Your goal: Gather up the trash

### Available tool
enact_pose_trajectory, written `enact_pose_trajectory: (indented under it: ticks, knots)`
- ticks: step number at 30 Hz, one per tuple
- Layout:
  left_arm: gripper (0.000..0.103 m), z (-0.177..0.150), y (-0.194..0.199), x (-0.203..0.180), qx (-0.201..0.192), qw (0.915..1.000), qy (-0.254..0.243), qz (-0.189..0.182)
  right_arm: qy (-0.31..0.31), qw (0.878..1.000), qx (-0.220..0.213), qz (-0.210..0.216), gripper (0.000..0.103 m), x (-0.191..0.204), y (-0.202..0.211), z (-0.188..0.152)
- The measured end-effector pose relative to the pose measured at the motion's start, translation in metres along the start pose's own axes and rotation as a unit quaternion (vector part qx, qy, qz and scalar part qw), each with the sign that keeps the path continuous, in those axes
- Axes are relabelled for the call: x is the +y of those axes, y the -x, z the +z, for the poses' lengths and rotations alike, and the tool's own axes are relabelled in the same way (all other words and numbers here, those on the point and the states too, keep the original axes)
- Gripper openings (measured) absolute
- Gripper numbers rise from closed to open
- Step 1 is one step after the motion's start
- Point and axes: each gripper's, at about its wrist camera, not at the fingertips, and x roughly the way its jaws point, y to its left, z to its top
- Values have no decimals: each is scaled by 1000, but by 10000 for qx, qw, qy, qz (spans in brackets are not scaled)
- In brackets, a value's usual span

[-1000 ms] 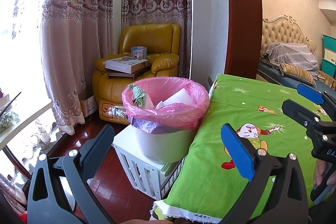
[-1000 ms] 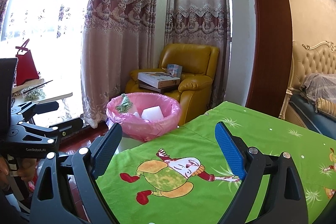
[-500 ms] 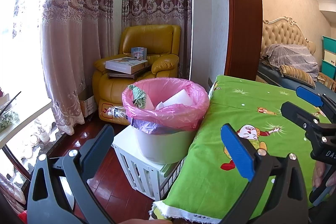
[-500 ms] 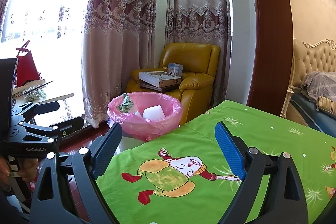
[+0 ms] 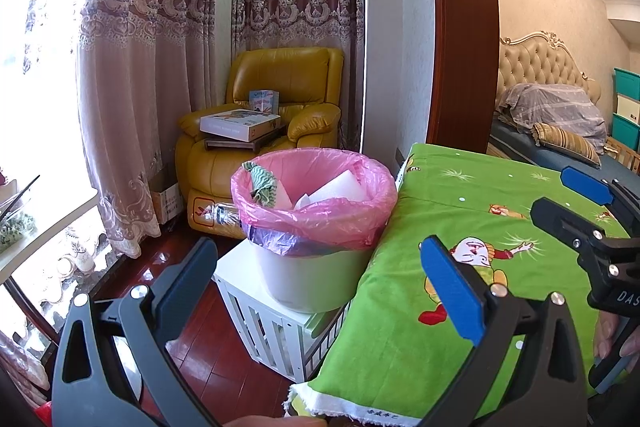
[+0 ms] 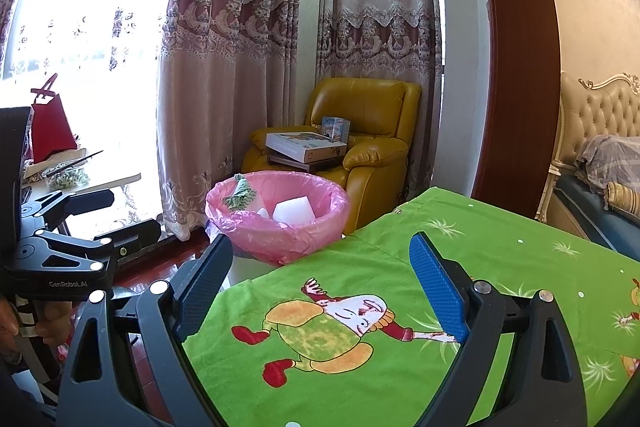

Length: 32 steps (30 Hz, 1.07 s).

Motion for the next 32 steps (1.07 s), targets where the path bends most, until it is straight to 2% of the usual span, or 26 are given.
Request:
enact_pose_trajectory:
  ticks: [25,32]
  knots:
    - [99,-6,0,-5,-24,9999,-41,136,-1,10000,65,49,84,4,0,-8]
    - [99,-6,-4,-6,43,10000,-14,66,-81,9999,86,24,85,2,1,-9]
